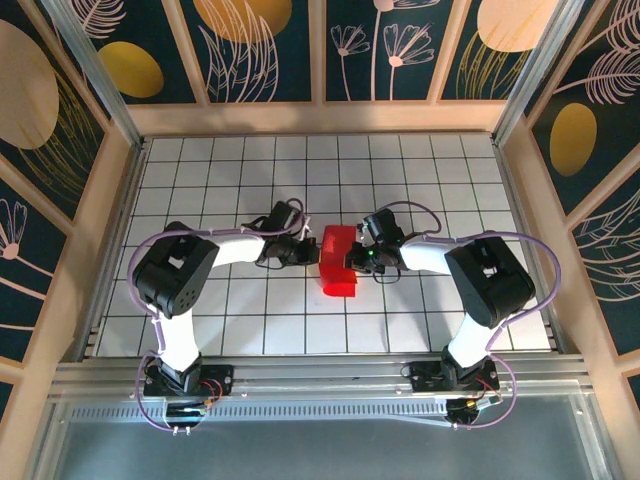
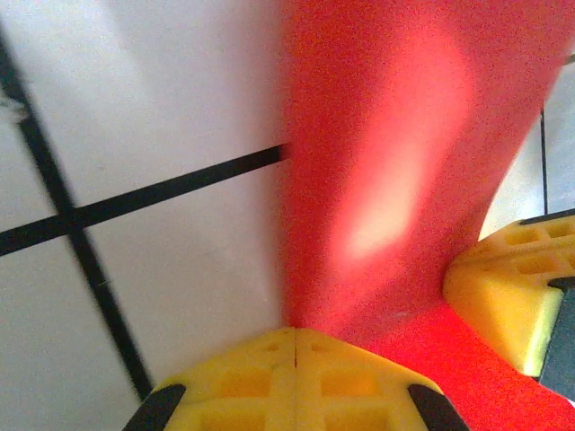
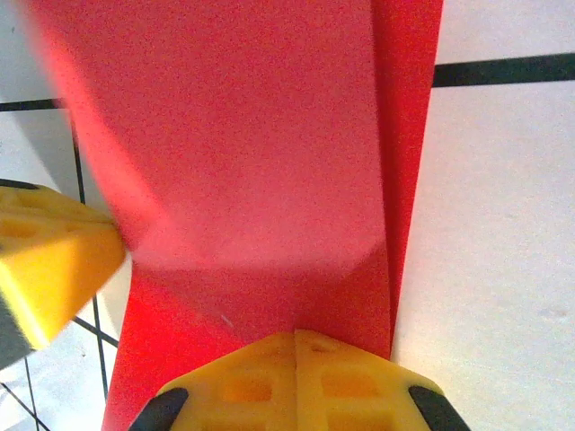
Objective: Fold a paper plane with a square sheet of paper (fold left side to right side)
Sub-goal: First fold the square sheet of paper in half at the center of the table, then hold the square sheet of paper at the center of the table.
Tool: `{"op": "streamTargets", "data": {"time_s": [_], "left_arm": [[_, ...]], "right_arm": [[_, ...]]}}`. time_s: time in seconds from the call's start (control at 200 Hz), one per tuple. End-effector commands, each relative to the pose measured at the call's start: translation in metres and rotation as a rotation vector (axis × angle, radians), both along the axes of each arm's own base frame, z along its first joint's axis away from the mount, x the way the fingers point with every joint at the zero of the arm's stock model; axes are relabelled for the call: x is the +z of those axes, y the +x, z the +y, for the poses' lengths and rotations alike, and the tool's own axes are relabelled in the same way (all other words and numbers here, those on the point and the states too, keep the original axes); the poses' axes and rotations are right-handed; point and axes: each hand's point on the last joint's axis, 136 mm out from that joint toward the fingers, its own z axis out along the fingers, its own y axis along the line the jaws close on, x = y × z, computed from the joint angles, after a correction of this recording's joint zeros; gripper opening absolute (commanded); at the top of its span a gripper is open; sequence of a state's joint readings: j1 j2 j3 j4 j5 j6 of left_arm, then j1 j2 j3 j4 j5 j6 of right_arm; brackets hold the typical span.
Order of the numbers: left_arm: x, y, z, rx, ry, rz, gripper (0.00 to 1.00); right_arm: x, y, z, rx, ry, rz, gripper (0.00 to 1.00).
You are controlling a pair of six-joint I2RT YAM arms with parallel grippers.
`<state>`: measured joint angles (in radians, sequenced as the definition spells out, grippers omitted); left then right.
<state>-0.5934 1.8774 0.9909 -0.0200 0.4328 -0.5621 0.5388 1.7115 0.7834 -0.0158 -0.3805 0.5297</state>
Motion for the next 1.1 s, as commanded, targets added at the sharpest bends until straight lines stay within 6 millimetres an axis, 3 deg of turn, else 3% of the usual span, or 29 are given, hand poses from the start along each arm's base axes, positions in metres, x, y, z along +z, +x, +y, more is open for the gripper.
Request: {"op": "streamTargets", "data": {"time_s": [0.0, 0.16, 0.26, 0.33, 0.731, 0.876, 1.096], "left_arm": [[0.020, -0.001, -0.003, -0.022, -0.044, -0.036, 0.02], [0.023, -0.015, -0.027, -0.078, -0.135, -0.009, 0.01], [0.012, -0.020, -0.033, -0.090, -0.124, 0.006, 0.01], [0.015, -0.013, -0.041, -0.093, -0.125, -0.004, 0.01], [-0.024, -0.021, -0.026, -0.079, -0.004, 0.048, 0.01], [-0.029, -0.025, -0.021, -0.075, 0.020, 0.055, 0.01], [-0.031, -0.024, -0.021, -0.069, 0.025, 0.060, 0.01]], "right_arm": [[-0.045, -0.026, -0.037, -0.031, -0.202, 0.115, 0.00], [-0.044, -0.024, -0.035, -0.031, -0.198, 0.114, 0.00], [-0.043, -0.024, -0.035, -0.033, -0.197, 0.114, 0.00], [-0.043, -0.024, -0.035, -0.032, -0.198, 0.113, 0.00], [-0.040, -0.023, -0.031, -0.021, -0.174, 0.107, 0.00], [-0.022, -0.015, -0.017, -0.007, -0.102, 0.065, 0.00], [0.030, 0.010, 0.009, 0.011, 0.070, -0.065, 0.00]]}}
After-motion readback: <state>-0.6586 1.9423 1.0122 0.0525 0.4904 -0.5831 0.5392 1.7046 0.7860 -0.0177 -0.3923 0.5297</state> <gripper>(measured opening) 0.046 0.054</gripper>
